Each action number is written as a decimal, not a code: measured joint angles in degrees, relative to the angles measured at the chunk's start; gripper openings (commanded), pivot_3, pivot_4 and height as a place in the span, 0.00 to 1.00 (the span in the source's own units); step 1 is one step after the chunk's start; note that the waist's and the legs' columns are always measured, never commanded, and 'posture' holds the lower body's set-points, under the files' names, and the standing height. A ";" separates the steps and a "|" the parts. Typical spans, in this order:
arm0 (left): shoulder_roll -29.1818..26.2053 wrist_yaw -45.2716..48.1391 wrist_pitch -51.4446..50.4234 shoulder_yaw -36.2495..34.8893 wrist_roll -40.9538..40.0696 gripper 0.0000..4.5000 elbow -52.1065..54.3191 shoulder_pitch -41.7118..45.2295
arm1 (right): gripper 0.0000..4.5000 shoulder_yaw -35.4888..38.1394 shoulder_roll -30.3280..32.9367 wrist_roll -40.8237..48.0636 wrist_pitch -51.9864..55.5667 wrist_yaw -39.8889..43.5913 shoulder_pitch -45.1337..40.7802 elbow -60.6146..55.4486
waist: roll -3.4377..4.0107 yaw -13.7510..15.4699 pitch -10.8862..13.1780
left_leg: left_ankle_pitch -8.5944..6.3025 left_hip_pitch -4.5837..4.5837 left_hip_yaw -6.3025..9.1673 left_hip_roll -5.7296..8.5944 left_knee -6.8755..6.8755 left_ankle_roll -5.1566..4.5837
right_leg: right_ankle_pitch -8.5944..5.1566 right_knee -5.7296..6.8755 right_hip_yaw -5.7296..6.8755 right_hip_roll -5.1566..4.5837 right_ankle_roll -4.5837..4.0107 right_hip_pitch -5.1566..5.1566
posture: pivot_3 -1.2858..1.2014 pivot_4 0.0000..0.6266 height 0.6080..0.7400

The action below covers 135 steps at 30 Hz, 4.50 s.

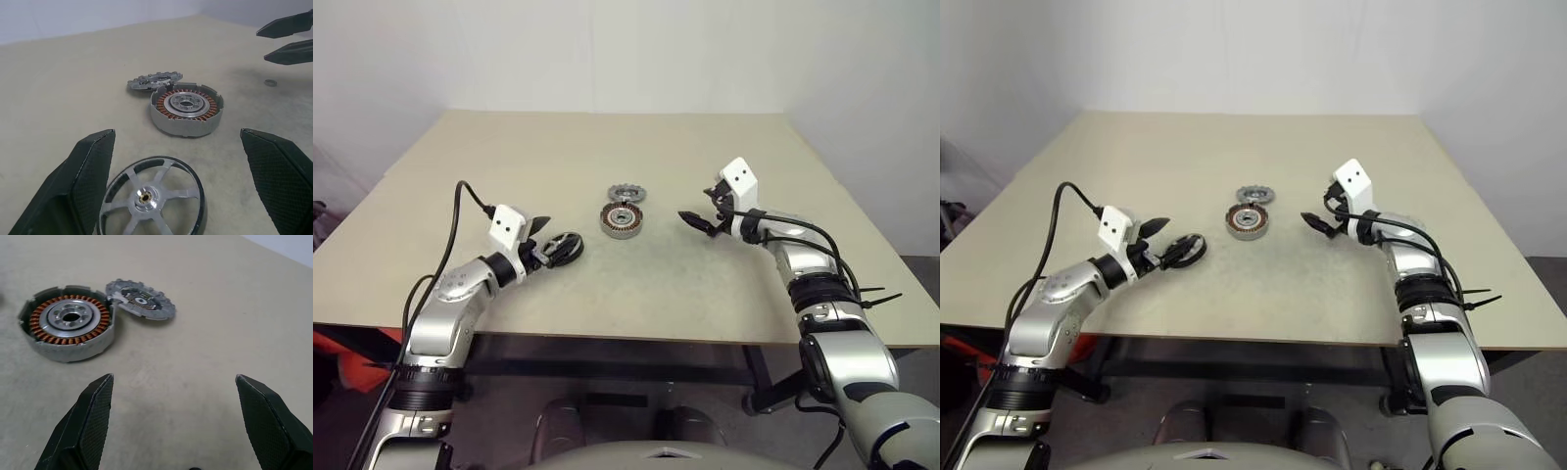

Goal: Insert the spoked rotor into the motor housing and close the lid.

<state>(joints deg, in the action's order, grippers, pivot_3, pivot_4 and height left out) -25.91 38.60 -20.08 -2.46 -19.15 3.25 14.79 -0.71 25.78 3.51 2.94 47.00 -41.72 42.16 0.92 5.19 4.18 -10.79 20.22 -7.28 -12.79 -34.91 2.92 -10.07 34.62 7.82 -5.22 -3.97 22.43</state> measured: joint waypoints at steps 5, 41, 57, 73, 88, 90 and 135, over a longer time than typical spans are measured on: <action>-4.27 5.67 2.54 2.98 3.26 0.96 -8.59 10.68 | 1.00 -0.11 0.11 -0.05 0.01 0.77 0.36 -1.09 | 0.00 0.20 0.00 | 0.01 -0.04 -0.04 0.03 0.00 0.02 | 0.00 0.01 -0.08 0.00 0.00 0.00 | 0.52 0.00 1.00; 9.65 16.60 40.25 24.74 39.97 0.96 -79.51 59.73 | 1.00 2.40 -0.91 3.46 8.83 -9.14 16.83 -30.79 | -0.02 5.68 0.00 | 0.13 0.90 -0.24 0.08 0.37 0.16 | -0.07 0.03 -0.22 -0.09 0.13 0.98 | 0.52 0.00 1.00; 14.98 13.81 40.41 24.66 41.63 0.96 -80.77 55.95 | 1.00 2.41 -0.26 4.21 14.85 -11.97 20.35 -41.95 | -0.02 5.96 0.00 | 0.13 0.90 -0.24 0.09 0.38 0.16 | -0.07 0.01 -0.21 -0.09 0.18 0.97 | 0.52 0.00 1.00; 16.32 13.66 40.75 24.80 43.74 0.76 -80.97 54.78 | 1.00 2.48 -0.14 4.49 16.68 -14.96 21.43 -44.99 | -0.01 6.49 0.00 | 0.13 0.88 -0.24 0.08 0.39 0.16 | -0.07 0.01 -0.21 -0.09 0.18 0.97 | 0.52 0.00 1.00; 16.52 12.91 40.04 25.09 45.12 0.41 -80.99 54.34 | 1.00 2.79 -0.04 5.05 17.57 -17.01 21.33 -46.87 | 0.01 6.50 -0.01 | 0.13 0.84 -0.24 0.09 0.40 0.16 | -0.07 0.00 -0.22 -0.10 0.19 0.93 | 0.52 0.00 1.00; 16.44 12.05 39.66 25.26 45.41 0.41 -81.00 54.33 | 1.00 2.79 -0.04 5.06 17.57 -17.12 21.20 -46.86 | 0.02 6.49 -0.02 | 0.13 0.82 -0.24 0.09 0.42 0.16 | -0.07 0.00 -0.22 -0.10 0.19 0.92 | 0.52 0.00 1.00; 18.34 15.52 40.94 24.30 45.52 0.01 -81.55 56.08 | 1.00 2.78 -0.05 4.89 15.94 -18.63 19.54 -45.63 | 0.07 6.67 -0.05 | 0.14 0.90 -0.25 0.13 0.61 0.17 | -0.10 -0.22 -0.20 -0.13 0.25 0.92 | 0.52 0.00 1.00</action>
<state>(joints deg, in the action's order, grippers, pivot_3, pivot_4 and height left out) -7.57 54.12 20.86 21.84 26.38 -78.30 70.87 2.07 25.73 8.40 18.88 28.36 -22.18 -3.47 0.98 11.86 4.14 -10.65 21.12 -7.52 -12.66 -34.30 3.09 -10.16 34.40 7.61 -5.34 -3.72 23.35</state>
